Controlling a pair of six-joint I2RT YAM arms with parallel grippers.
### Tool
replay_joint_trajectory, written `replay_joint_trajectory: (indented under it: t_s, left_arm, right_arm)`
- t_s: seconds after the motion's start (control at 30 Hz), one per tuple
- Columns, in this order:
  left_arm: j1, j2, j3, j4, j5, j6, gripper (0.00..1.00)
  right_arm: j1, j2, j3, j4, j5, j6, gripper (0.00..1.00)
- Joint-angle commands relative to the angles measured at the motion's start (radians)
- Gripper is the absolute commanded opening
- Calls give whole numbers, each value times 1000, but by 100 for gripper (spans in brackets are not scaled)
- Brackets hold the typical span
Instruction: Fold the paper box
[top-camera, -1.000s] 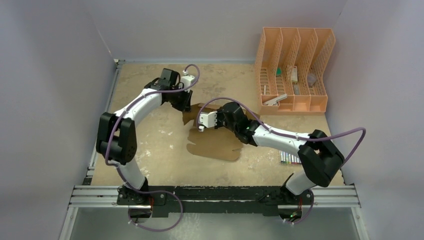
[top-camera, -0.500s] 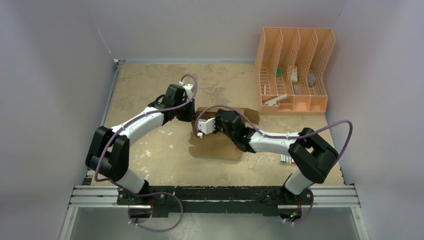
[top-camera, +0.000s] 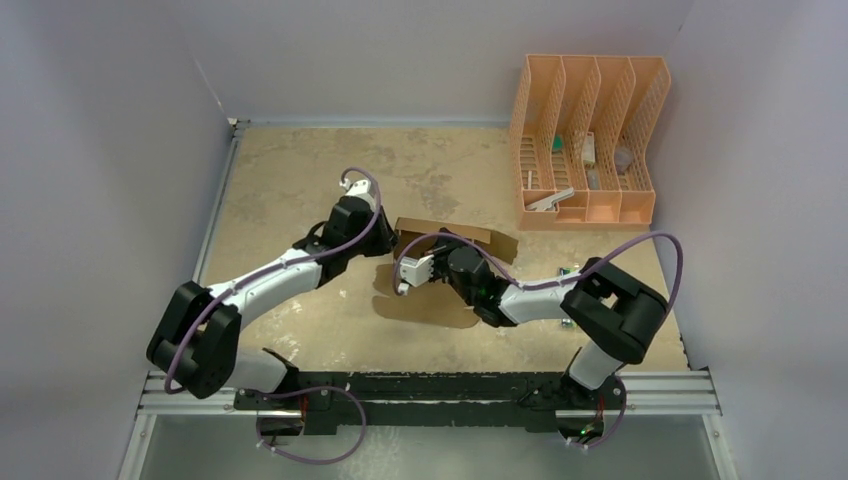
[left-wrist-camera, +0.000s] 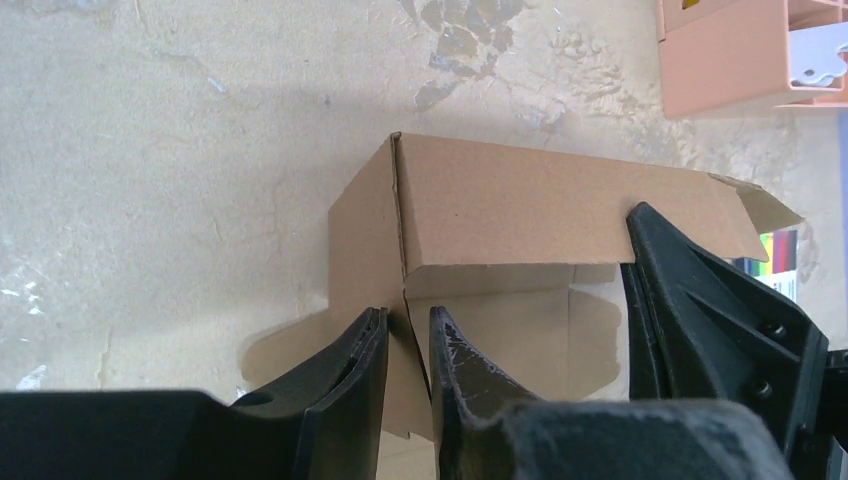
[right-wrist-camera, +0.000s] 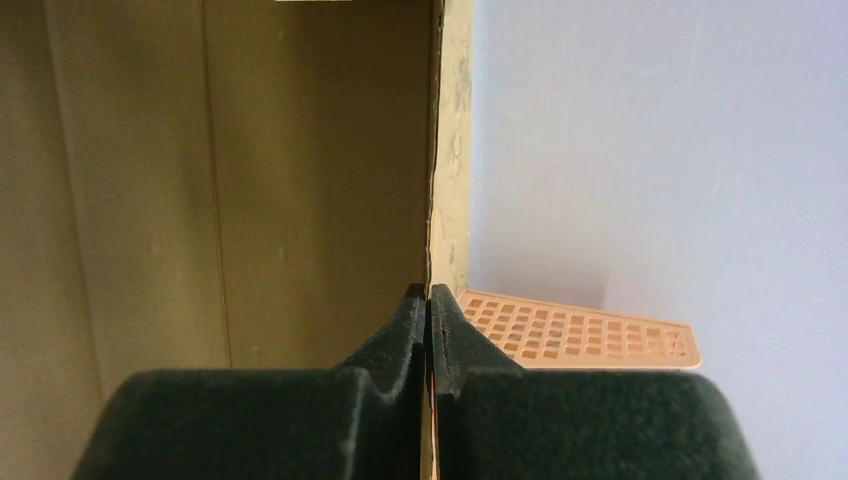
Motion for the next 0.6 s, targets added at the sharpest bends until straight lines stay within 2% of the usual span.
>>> replay_joint_trajectory:
  t_s: [0.0, 0.2, 0.57]
  left_arm:
    - [-40, -69, -93, 208, -55, -124, 22]
    - [-52, -156, -202, 327, -65, -153, 27]
    - [-51, -253, -214, 191, -73, -58, 33]
  right_arm:
    - [13, 3, -30, 197, 52, -39, 0]
    - [32, 64, -97, 421, 86, -155, 0]
    - [79, 175, -126, 573, 126, -204, 0]
